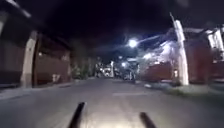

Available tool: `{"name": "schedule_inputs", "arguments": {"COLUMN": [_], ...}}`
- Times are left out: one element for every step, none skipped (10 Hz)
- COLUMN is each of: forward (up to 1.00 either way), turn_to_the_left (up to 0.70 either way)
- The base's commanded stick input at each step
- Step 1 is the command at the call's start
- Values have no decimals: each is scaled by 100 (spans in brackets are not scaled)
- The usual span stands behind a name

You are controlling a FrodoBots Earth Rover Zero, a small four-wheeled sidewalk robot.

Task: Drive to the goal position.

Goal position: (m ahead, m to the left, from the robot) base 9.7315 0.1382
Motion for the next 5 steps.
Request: {"name": "schedule_inputs", "arguments": {"forward": [100, 100, 100, 100, 100], "turn_to_the_left": [2, 2, 2, 2, 2]}}
